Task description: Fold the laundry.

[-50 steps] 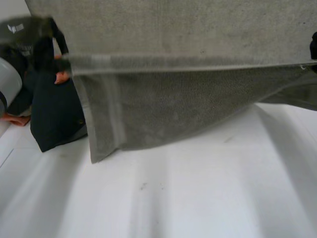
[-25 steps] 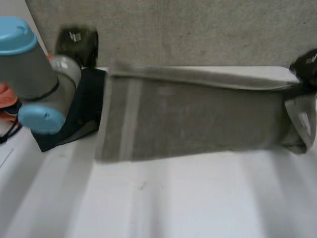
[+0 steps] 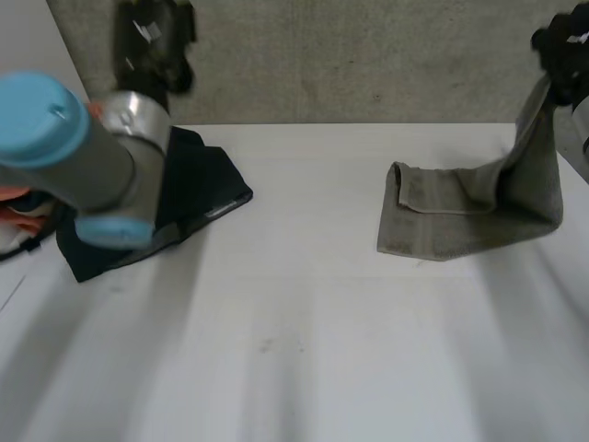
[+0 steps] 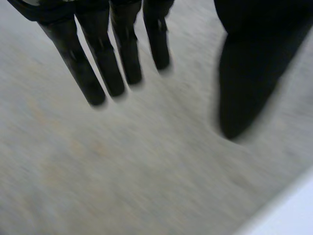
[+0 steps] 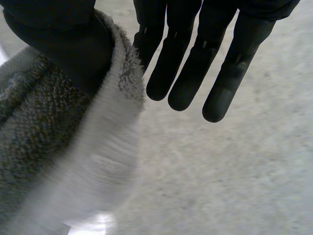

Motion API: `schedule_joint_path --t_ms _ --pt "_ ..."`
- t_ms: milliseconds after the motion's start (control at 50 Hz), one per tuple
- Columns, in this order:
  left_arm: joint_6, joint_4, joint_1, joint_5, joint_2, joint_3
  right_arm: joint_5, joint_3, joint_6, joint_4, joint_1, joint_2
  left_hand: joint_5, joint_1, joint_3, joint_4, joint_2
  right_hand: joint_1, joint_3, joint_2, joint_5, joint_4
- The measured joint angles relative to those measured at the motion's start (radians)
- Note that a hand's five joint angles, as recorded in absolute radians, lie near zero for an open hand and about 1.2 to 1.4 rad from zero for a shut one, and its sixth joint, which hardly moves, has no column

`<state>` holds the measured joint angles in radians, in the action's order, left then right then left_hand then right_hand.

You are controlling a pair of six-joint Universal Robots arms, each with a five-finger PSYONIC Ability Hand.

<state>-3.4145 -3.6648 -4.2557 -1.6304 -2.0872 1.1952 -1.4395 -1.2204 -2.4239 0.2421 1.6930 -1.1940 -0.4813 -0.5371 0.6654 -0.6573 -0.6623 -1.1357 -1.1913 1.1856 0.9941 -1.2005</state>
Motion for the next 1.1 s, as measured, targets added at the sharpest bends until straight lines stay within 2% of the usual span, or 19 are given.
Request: schedule_joint_path --t_ms 40,60,80,100,200,320,440,680,740,760,800,820,840,880,980,1100 --pt "0.004 0.032 0.024 0.0 -0.007 0.032 0.004 -0.015 -0.001 -0.026 0.013 -0.023 0.235 0.239 -0.23 0.235 0.251 0.0 0.0 0.0 0.0 0.0" --pt "0.007 0.049 0.039 0.0 -0.012 0.048 0.006 -0.021 -0.001 -0.036 0.022 -0.038 0.235 0.239 -0.23 0.235 0.251 0.0 0.0 0.0 0.0 0.0" --pt "0.009 0.065 0.055 0.0 -0.019 0.061 0.01 -0.027 -0.002 -0.046 0.032 -0.057 0.379 0.336 -0.378 0.384 0.39 0.0 0.0 0.0 0.0 0.0" --pt "0.013 0.079 0.071 -0.001 -0.027 0.071 0.014 -0.031 -0.002 -0.056 0.045 -0.08 0.433 0.344 -0.438 0.44 0.439 0.0 0.0 0.0 0.0 0.0" --pt "0.052 0.118 0.144 -0.002 -0.066 0.084 0.036 -0.026 -0.003 -0.105 0.099 -0.164 0.434 0.344 -0.442 0.446 0.448 0.0 0.0 0.0 0.0 0.0" --pt "0.164 0.125 0.212 -0.001 -0.092 0.075 0.063 -0.002 -0.008 -0.212 0.177 -0.299 0.434 0.344 -0.442 0.446 0.448 0.0 0.0 0.0 0.0 0.0" --pt "0.274 0.124 0.244 0.002 -0.127 0.052 0.063 0.005 -0.028 -0.255 0.267 -0.376 0.434 0.343 -0.442 0.446 0.448 0.0 0.0 0.0 0.0 0.0" --pt "0.365 0.187 0.304 0.009 -0.272 -0.046 0.039 0.04 -0.093 -0.301 0.391 -0.482 0.432 0.34 -0.44 0.443 0.446 0.0 0.0 0.0 0.0 0.0" --pt "0.407 0.21 0.312 0.012 -0.307 -0.076 0.035 0.053 -0.122 -0.315 0.403 -0.488 0.343 0.22 -0.358 0.35 0.357 0.0 0.0 0.0 0.0 0.0" --pt "0.424 0.215 0.314 0.013 -0.316 -0.083 0.033 0.056 -0.13 -0.319 0.406 -0.49 0.105 -0.068 -0.121 0.108 0.117 0.0 0.0 0.0 0.0 0.0" --pt "0.46 0.223 0.315 0.017 -0.33 -0.094 0.029 0.061 -0.142 -0.324 0.406 -0.49 -0.065 -0.273 0.05 -0.064 -0.078 0.0 0.0 0.0 0.0 0.0" --pt "0.482 0.227 0.315 0.02 -0.335 -0.096 0.027 0.062 -0.146 -0.327 0.404 -0.49 -0.295 -0.53 0.287 -0.301 -0.295 0.0 0.0 0.0 0.0 0.0" --pt "0.496 0.229 0.314 0.021 -0.336 -0.097 0.025 0.061 -0.147 -0.328 0.403 -0.489 -0.443 -0.632 0.442 -0.457 -0.453 0.0 0.0 0.0 0.0 0.0" --pt "0.525 0.238 0.313 0.023 -0.329 -0.093 0.019 0.055 -0.15 -0.335 0.395 -0.485 -0.474 -0.632 0.508 -0.528 -0.523 0.0 0.0 0.0 0.0 -0.001" --pt "0.54 0.28 0.287 0.027 -0.228 -0.03 0.011 0.015 -0.138 -0.355 0.344 -0.46 -0.474 -0.632 0.517 -0.539 -0.532 0.0 0.0 0.0 0.0 0.0" --pt "0.455 0.333 0.153 0.036 0.037 0.142 0.012 -0.058 -0.06 -0.378 0.178 -0.407 -0.474 -0.632 0.517 -0.539 -0.533 0.0 0.0 0.0 0.0 0.0"
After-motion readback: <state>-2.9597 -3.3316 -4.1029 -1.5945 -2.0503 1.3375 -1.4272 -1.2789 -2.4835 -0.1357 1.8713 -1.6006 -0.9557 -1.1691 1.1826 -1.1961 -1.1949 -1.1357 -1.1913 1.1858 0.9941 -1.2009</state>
